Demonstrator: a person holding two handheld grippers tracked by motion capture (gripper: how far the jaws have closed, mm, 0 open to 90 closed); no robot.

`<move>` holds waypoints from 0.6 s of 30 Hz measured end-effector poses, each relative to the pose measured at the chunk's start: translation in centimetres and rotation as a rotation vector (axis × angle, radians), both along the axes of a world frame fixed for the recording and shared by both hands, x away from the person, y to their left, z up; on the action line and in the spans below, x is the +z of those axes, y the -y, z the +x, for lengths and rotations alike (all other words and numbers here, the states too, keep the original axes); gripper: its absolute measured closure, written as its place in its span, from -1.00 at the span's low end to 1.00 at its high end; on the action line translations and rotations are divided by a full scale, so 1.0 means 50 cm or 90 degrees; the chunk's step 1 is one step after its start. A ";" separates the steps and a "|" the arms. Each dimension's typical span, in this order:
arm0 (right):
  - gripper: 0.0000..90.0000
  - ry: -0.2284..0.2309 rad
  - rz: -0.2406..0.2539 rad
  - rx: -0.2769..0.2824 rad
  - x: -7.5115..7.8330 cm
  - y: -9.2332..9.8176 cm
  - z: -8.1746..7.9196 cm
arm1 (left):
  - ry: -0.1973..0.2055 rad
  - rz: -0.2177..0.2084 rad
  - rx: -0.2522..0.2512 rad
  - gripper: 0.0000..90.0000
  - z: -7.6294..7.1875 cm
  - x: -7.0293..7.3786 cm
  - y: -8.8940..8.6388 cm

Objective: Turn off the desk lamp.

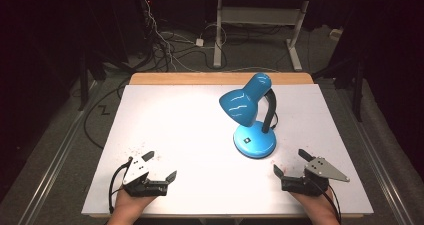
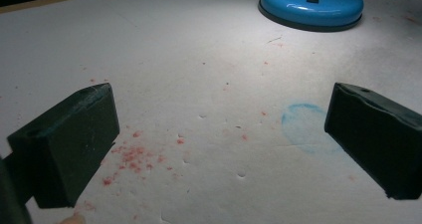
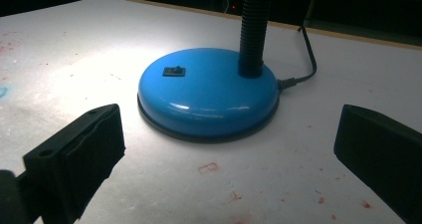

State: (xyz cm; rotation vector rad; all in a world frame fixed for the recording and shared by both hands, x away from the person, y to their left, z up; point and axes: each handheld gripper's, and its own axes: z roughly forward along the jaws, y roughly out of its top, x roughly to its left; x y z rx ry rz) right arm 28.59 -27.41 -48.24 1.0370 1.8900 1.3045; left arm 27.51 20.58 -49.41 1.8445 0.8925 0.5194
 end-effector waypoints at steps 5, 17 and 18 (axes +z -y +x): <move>-0.99 0.006 -0.001 0.010 0.005 -0.002 -0.003 | -0.005 -0.011 0.000 -1.00 -0.001 0.001 -0.002; -0.99 0.017 -0.008 0.007 0.008 0.000 -0.006 | -0.003 -0.023 0.000 -1.00 -0.002 0.003 -0.006; -0.99 0.013 -0.008 0.006 0.007 0.000 -0.005 | -0.002 -0.025 0.000 -1.00 -0.002 0.003 -0.006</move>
